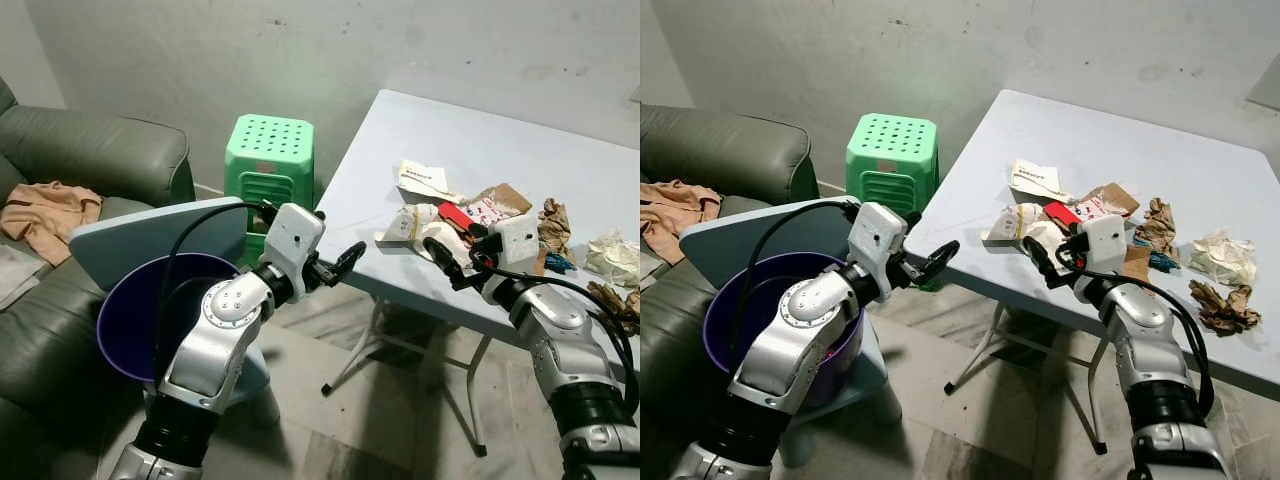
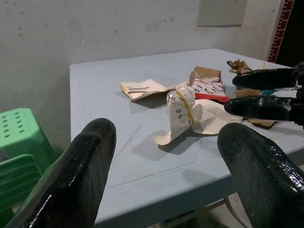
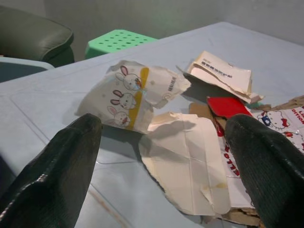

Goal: Picking trash to rubbish bin

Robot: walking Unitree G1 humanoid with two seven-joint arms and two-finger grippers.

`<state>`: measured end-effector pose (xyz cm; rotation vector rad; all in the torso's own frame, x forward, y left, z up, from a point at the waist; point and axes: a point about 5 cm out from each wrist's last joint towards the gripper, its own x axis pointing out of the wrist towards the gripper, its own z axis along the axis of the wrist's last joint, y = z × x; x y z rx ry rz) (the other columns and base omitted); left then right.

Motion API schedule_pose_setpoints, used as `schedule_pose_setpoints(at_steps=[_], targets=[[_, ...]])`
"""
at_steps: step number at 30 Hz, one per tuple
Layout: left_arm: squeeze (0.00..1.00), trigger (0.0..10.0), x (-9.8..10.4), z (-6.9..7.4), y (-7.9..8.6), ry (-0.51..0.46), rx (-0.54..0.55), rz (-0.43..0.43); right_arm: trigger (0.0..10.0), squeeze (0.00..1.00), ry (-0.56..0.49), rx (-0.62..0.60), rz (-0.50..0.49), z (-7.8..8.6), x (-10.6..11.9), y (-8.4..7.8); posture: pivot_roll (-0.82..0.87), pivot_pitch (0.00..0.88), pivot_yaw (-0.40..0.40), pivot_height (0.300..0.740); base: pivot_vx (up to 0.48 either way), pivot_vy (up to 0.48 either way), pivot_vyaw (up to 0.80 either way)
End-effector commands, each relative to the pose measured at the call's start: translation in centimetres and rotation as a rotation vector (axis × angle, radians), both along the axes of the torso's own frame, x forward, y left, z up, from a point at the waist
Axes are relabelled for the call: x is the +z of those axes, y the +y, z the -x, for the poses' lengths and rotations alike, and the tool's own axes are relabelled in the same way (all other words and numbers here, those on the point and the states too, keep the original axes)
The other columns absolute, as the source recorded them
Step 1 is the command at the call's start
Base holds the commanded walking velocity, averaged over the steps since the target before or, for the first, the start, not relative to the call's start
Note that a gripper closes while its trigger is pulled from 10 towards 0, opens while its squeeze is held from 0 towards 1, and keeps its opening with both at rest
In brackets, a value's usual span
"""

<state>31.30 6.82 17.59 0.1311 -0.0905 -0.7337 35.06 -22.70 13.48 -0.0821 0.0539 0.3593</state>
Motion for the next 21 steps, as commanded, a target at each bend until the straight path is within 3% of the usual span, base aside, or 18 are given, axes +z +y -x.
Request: schedule_pose_setpoints(at_steps=[1,13,21], targets=[[0.0,10.0,0.5,0.2,-0.2,-0.009,-0.024,0.003,10.0,0.0,-0.008,-0.01,0.032,-0.2,0.5,-0.8,0.07,0.135,-0.093,0.74,0.0,0.0,0.0],[0.0,10.0,0.6,0.6,0.0,0.003,-0.021,0.011,10.0,0.0,0.031,-0.042,0.025,-1.2,1.0,-2.3,0.08,0.15,-0.087,0.74,0.0,0.0,0.0],[0.0,10.0,0.9,1.0,-0.2,0.004,-0.048,0.013,10.0,0.0,0.079,-0.045,-0.039,-1.5,1.3,-3.0,0.09,0.152,-0.083,0.74,0.0,0.0,0.0]])
